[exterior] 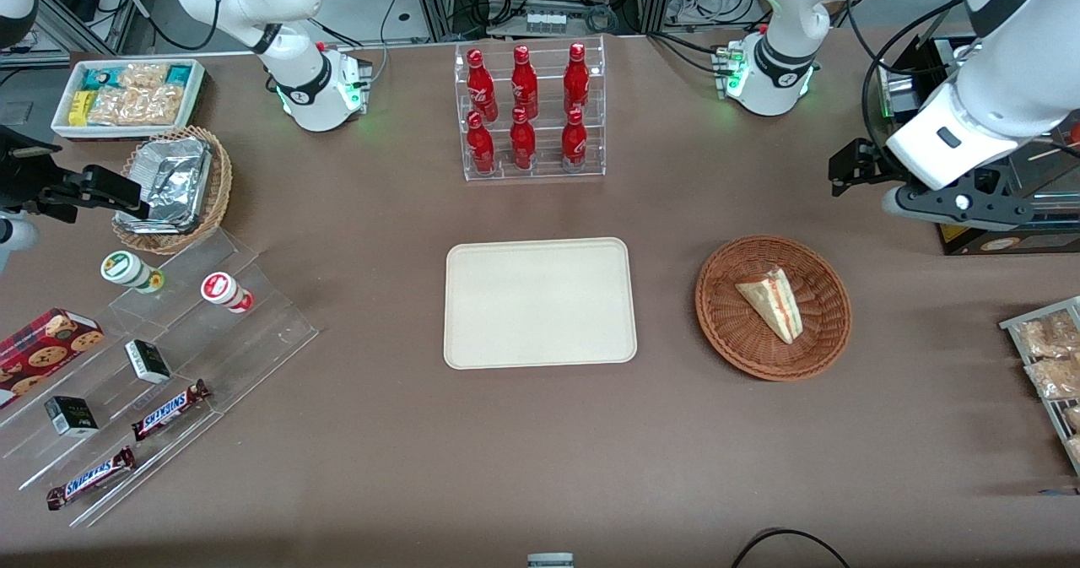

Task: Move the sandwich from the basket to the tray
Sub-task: 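Move the left gripper down over the sandwich in the wicker basket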

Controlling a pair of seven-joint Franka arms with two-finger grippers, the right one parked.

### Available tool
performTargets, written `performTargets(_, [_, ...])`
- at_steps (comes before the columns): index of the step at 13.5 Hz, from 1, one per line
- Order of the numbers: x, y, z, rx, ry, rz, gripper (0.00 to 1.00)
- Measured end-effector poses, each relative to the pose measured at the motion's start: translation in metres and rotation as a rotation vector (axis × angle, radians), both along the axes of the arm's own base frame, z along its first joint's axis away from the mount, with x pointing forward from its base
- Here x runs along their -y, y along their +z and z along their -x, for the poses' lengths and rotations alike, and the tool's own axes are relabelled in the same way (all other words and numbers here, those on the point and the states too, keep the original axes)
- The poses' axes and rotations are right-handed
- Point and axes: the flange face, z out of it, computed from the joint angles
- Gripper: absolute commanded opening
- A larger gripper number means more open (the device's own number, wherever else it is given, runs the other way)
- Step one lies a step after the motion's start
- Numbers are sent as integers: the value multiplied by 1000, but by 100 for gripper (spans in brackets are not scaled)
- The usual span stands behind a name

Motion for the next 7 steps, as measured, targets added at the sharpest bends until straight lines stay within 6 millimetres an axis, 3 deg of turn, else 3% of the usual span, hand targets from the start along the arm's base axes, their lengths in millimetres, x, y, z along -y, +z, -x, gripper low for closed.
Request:
performTargets(4, [-21, -10, -5, -28, 41, 8, 100])
performTargets(7, [-22, -55, -12, -50, 44, 7, 100])
